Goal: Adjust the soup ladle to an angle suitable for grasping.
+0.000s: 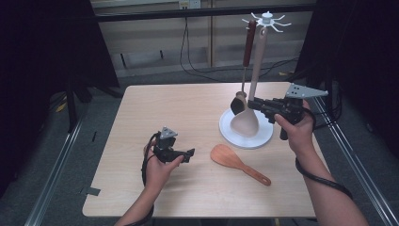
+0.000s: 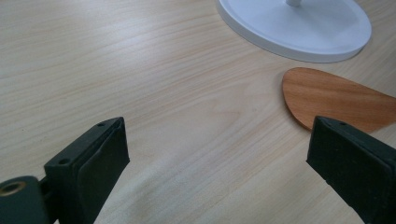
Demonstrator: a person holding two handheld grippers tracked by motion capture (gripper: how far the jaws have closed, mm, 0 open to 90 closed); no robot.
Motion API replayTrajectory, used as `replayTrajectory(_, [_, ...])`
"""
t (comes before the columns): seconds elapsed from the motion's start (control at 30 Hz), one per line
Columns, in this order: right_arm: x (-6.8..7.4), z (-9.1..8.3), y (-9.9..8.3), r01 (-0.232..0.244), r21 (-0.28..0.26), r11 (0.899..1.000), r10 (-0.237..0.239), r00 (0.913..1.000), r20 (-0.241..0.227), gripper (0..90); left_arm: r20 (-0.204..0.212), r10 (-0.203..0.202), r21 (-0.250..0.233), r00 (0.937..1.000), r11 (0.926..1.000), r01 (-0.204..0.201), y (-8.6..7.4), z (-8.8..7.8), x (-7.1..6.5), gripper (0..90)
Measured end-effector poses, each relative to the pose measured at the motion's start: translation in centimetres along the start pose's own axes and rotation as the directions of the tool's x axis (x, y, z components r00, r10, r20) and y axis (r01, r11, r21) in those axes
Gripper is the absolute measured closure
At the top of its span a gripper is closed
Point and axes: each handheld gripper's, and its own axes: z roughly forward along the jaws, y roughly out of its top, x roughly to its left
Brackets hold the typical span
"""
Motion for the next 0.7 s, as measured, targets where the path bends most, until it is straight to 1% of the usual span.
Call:
replayTrajectory(0.13, [-0.4, 0.1, -0.2, -0.020, -0.003, 1.000, 0.020, 0.9996, -0.020, 81.3, 0.002, -0.002, -0.006, 1.0000, 1.0000, 0.002, 0.0, -0.1, 0.1, 5.4])
replayTrajectory(0.23, [-0.8, 0.2, -0.4, -0.037, -0.006, 0.999, 0.037, 0.9992, -0.015, 81.2, -0.003, -0.003, -0.002, 1.0000, 1.0000, 0.003, 0.0, -0.2, 0.2, 5.3])
replayTrajectory(0.27, [-1.0, 0.1, -0.5, -0.041, -0.011, 0.999, 0.040, 0.9991, -0.010, 81.1, -0.003, -0.013, -0.008, 0.9999, 0.9999, 0.013, 0.0, -0.1, 0.1, 5.3])
replayTrajectory(0.37, [-1.4, 0.0, -0.6, -0.054, -0.021, 0.998, 0.054, 0.9986, 0.000, 80.5, -0.009, -0.004, -0.007, 1.0000, 1.0000, 0.004, 0.0, -0.1, 0.2, 5.3])
replayTrajectory(0.4, [-1.5, 0.0, -0.6, -0.057, -0.020, 0.998, 0.057, 0.9983, 0.007, 80.2, -0.002, -0.001, -0.005, 1.0000, 1.0000, 0.001, 0.0, -0.1, 0.2, 5.4])
replayTrajectory(0.5, [-1.7, -0.1, -0.8, -0.060, -0.026, 0.998, 0.060, 0.9978, 0.028, 79.5, -0.001, -0.004, -0.002, 1.0000, 1.0000, 0.004, 0.0, 0.0, 0.2, 5.3])
replayTrajectory(0.57, [-1.7, -0.1, -1.0, -0.056, -0.036, 0.998, 0.058, 0.9962, 0.065, 78.1, 0.000, -0.004, -0.002, 1.0000, 1.0000, 0.004, 0.0, 0.0, 0.2, 5.3])
replayTrajectory(0.63, [-1.8, -0.1, -1.1, -0.047, -0.064, 0.997, 0.052, 0.9957, 0.077, 74.8, 0.001, -0.001, -0.001, 1.0000, 1.0000, 0.001, 0.1, -0.1, 0.2, 5.4])
replayTrajectory(0.67, [-1.8, -0.2, -1.1, -0.051, -0.076, 0.996, 0.057, 0.9945, 0.088, 73.7, 0.004, 0.001, -0.001, 1.0000, 1.0000, -0.001, 0.1, -0.1, 0.3, 5.4])
replayTrajectory(0.7, [-1.8, -0.2, -1.0, -0.044, -0.071, 0.997, 0.051, 0.9937, 0.100, 73.9, 0.006, 0.000, -0.001, 1.0000, 1.0000, 0.000, 0.1, -0.1, 0.3, 5.5])
